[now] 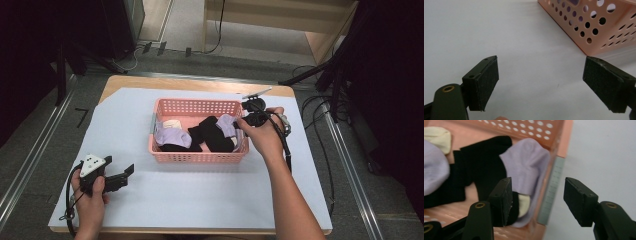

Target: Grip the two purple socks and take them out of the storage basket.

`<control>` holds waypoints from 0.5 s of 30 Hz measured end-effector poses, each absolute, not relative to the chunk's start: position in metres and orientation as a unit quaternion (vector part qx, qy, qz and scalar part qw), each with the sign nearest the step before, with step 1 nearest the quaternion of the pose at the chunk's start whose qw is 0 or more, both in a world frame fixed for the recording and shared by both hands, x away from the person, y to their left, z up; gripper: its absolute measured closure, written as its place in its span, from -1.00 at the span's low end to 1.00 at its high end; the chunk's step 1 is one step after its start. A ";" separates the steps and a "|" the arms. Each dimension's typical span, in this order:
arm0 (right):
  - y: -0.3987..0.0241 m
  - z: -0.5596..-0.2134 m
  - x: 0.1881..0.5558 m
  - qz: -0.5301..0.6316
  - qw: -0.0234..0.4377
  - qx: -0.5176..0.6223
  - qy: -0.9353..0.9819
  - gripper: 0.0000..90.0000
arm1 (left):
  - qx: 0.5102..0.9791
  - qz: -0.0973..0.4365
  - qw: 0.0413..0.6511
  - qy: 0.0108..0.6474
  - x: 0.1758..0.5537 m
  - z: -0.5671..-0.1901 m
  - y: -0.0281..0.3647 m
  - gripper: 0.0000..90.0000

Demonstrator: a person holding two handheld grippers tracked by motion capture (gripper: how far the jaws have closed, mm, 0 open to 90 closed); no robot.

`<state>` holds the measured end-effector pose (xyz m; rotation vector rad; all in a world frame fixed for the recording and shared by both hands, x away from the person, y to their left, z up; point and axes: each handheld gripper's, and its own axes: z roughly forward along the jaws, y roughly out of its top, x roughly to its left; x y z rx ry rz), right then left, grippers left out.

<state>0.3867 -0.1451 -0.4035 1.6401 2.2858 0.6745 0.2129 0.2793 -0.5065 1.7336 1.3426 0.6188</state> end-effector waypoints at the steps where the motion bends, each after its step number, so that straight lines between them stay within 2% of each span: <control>1: -0.141 -0.403 0.387 0.231 0.121 0.562 0.785 -0.10 | 0.691 0.247 0.418 0.535 0.213 -0.507 0.279 -0.68; 15: -0.075 -0.416 0.391 0.242 0.089 0.532 0.807 -0.09 | 0.692 0.246 0.418 0.535 0.213 -0.506 0.280 -0.68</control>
